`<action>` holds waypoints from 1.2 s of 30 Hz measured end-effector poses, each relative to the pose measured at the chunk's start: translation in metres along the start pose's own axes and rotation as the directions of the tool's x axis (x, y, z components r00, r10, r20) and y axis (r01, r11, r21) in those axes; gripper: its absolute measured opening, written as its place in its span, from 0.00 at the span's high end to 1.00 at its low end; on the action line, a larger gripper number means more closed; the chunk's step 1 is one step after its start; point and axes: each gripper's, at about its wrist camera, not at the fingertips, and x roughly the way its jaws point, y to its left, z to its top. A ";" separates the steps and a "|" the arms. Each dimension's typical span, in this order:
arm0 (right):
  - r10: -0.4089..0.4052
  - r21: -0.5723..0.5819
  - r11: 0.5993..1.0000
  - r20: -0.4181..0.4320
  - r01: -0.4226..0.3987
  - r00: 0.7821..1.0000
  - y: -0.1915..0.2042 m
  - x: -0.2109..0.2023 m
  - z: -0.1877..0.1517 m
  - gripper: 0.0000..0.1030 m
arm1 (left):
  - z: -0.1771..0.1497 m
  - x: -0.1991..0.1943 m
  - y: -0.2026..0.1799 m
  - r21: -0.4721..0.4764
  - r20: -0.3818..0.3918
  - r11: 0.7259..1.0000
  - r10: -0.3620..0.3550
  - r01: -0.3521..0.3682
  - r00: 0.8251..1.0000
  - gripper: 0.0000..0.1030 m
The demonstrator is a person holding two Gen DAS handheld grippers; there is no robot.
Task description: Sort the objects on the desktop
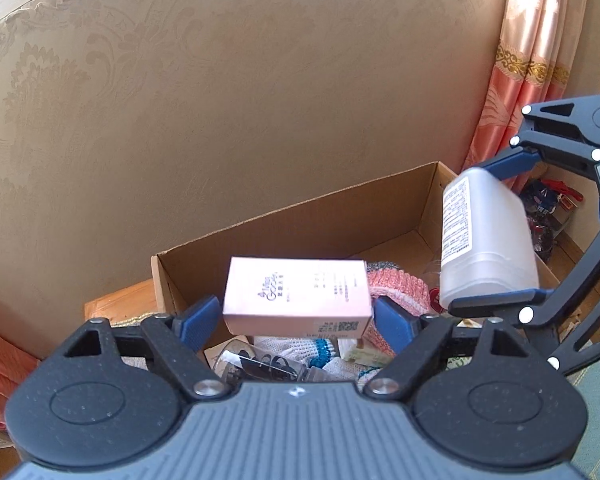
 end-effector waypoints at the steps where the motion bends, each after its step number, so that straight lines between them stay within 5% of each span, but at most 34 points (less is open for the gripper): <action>1: -0.017 0.001 1.000 0.005 0.017 1.000 0.001 0.003 0.001 0.09 | -0.001 0.001 0.001 0.000 -0.002 1.000 0.003 -0.003 1.000 0.16; 15: -0.116 0.192 0.974 -0.035 0.121 0.993 0.006 -0.017 -0.013 0.00 | -0.020 -0.043 -0.016 -0.008 0.032 0.999 0.050 -0.049 0.998 0.07; 26: -0.166 0.482 0.856 -0.086 0.187 0.982 0.030 -0.073 -0.045 0.00 | -0.049 -0.108 -0.028 -0.142 0.099 0.983 0.130 -0.115 0.987 0.05; 31: -0.130 0.575 0.809 -0.027 0.122 0.991 0.053 -0.094 -0.057 0.00 | -0.061 -0.128 -0.033 -0.150 0.096 0.983 0.119 -0.104 0.988 0.05; 36: -0.194 0.648 0.745 -0.013 0.156 0.981 0.068 -0.110 -0.064 0.00 | -0.073 -0.140 -0.043 -0.176 0.080 0.973 0.168 -0.152 0.983 0.05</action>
